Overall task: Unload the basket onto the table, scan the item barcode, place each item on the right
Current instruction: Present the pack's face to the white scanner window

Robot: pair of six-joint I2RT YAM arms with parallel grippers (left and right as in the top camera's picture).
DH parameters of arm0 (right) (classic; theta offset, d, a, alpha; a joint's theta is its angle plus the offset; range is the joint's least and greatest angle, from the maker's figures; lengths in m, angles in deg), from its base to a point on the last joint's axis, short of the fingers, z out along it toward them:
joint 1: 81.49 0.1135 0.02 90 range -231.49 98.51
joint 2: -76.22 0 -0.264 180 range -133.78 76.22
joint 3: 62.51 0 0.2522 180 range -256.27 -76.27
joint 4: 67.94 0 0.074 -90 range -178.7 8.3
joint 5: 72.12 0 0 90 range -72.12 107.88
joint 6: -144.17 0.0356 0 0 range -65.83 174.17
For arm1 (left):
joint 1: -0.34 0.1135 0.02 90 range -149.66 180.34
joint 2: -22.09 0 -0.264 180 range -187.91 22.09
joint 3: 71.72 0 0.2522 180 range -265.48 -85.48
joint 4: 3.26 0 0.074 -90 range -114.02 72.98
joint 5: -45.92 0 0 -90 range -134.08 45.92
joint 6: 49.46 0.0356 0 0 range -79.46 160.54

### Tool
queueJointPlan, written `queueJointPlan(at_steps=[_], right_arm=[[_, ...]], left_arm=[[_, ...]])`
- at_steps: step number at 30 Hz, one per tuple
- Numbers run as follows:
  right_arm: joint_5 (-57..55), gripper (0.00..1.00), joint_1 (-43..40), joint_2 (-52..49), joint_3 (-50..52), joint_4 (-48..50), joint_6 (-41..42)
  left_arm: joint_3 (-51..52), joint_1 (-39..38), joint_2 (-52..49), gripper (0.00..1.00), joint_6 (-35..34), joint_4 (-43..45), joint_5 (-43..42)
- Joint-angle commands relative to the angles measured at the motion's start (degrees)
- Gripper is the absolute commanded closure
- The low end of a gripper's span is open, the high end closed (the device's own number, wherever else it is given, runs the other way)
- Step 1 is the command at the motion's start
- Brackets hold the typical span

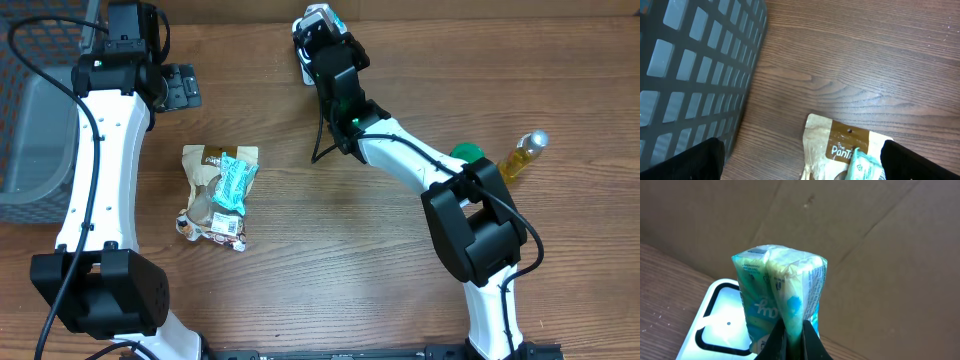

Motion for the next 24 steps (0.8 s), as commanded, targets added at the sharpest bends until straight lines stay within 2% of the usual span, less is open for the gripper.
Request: queueJointPlan(at_steps=[1,5,13,19,24], right_arm=[[3.3,0.96,-0.92,0.39,-0.81,0.57,-0.15],[3.48,0.96,-1.38,-1.44,-0.83,2.4,-0.24],[2.8,0.96,-1.4,-6.88,-0.83,7.82,-6.97],[2.86,0.96,-1.9,-7.08,-0.81,7.82,-2.19],[3.13,0.96,-2.49,-7.28,-0.81,7.87,-2.25]], left_arm=[[-1.05,-0.17,0.87,0.01,0.81,0.04,0.39],[-1.05,-0.17,0.87,0.0,0.81,0.07,0.39],[-1.05,-0.17,0.87,0.01,0.81,0.04,0.39],[-1.05,-0.17,0.87,0.01,0.81,0.04,0.39],[-1.05,-0.17,0.87,0.01,0.81,0.04,0.39]])
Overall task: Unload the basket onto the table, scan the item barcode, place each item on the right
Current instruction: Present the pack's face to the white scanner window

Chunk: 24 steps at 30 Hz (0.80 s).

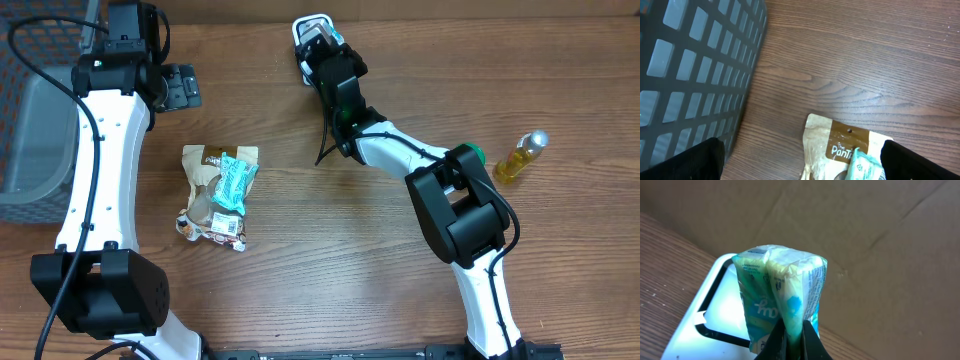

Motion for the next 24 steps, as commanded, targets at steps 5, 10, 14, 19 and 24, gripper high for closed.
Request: queueJointPlan(at_steps=[5,10,14,19,24], right_arm=[[2.91,0.96,-1.95,-0.26,-0.81,0.96,1.22],[3.45,0.96,-2.05,-1.77,-0.83,4.44,0.92],[3.41,0.96,-2.1,-3.23,-0.85,6.97,0.42],[3.39,0.96,-2.1,-4.92,-0.87,10.36,-3.37],[4.02,0.96,-2.1,-4.98,-0.87,9.79,-3.74]], left_arm=[[-1.05,-0.17,0.87,0.01,0.81,0.07,0.39],[-1.05,-0.17,0.87,0.01,0.81,0.07,0.39],[-1.05,-0.17,0.87,0.01,0.79,0.09,0.39],[-1.05,-0.17,0.87,0.0,0.81,0.07,0.39],[-1.05,-0.17,0.87,0.0,0.81,0.07,0.39]])
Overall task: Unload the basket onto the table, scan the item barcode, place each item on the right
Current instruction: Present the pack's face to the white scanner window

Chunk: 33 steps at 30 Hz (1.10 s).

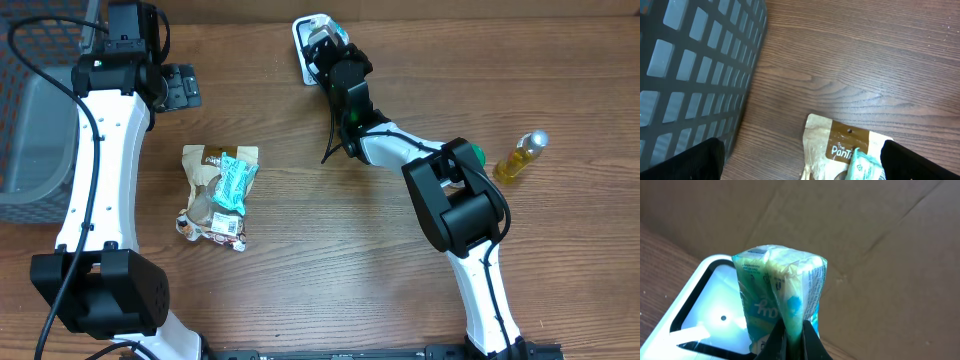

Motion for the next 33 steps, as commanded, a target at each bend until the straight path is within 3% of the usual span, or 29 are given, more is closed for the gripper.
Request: queueJointPlan(at_steps=[1,17,20,21,23,27,33], right_arm=[[1.31,0.96,-0.09,-0.52,-0.87,0.17,-1.07],[3.41,0.95,-0.11,-3.13,-0.87,1.55,-1.51],[0.35,0.84,0.07,-3.02,-0.87,5.38,-1.51],[-1.6,0.84,0.17,-2.89,-0.87,7.8,-1.55],[-2.51,0.96,0.15,-2.43,-0.87,13.86,-5.11],[-1.51,0.96,0.33,-0.94,-1.49,15.52,-14.99],[-2.45,0.96,0.37,-0.44,-1.46,12.85,-12.68]], left_arm=[[-1.05,-0.17,0.87,0.01,0.79,0.07,0.39],[-1.05,-0.17,0.87,0.0,0.81,0.07,0.39],[-1.05,-0.17,0.87,0.0,0.81,0.07,0.39],[-1.05,-0.17,0.87,0.0,0.81,0.07,0.39],[-1.05,-0.17,0.87,0.0,0.79,0.07,0.39],[-1.05,-0.17,0.87,0.0,0.81,0.07,0.39],[-1.05,-0.17,0.87,0.0,0.79,0.07,0.39]])
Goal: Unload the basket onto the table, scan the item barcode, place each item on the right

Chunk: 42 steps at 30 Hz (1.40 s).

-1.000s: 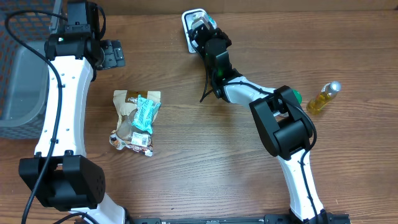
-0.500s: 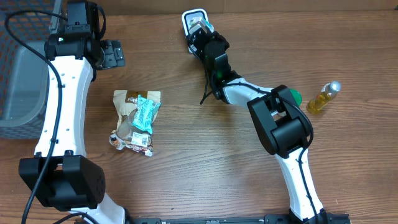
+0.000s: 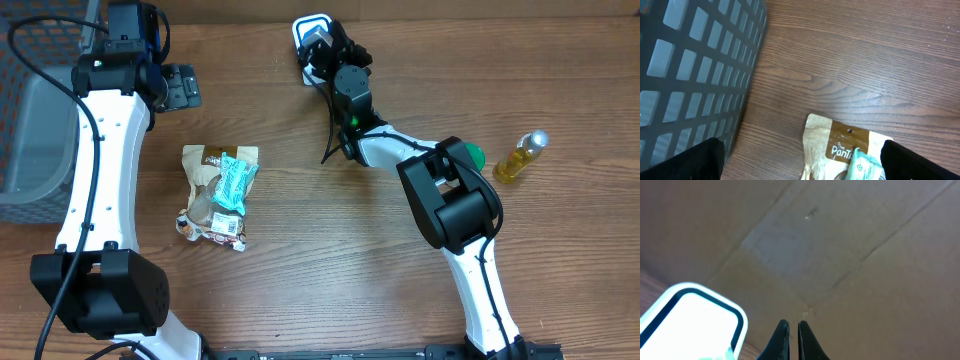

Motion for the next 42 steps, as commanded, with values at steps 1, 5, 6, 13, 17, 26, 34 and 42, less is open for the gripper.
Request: queueJointPlan(at_steps=[1,5,6,13,17,26,34,42], right_arm=[[-1.95,0.94,0.17,1.88,-1.01,-1.2,2.23],[-1.99,0.87,0.2,4.44,-1.01,-10.51,11.58],[-1.11,0.86,0.2,5.66,-1.01,-14.38,15.17],[12.61,0.8,-2.6,16.46,-1.01,-39.15,37.07],[25.38,0.75,-5.29,18.58,-1.01,-46.56,45.07],[32.15,0.53,-10.54,15.76,-0.68,-53.29,46.29],[36.57,0.53,-11.91,9.2,-0.68,-49.35,44.35],[40.35,0.49,-11.91,4.5,-0.68,-43.32,44.35]], left_arm=[[-1.05,-0.17,0.87,0.01,0.81,0.07,0.39],[-1.05,-0.17,0.87,0.01,0.81,0.07,0.39],[-1.05,-0.17,0.87,0.01,0.81,0.09,0.39],[-1.05,-0.17,0.87,0.0,0.79,0.07,0.39],[-1.05,-0.17,0.87,0.0,0.81,0.07,0.39],[-1.05,-0.17,0.87,0.01,0.81,0.07,0.39],[-1.05,-0.17,0.87,0.0,0.79,0.07,0.39],[-1.05,-0.17,0.87,0.01,0.81,0.07,0.39]])
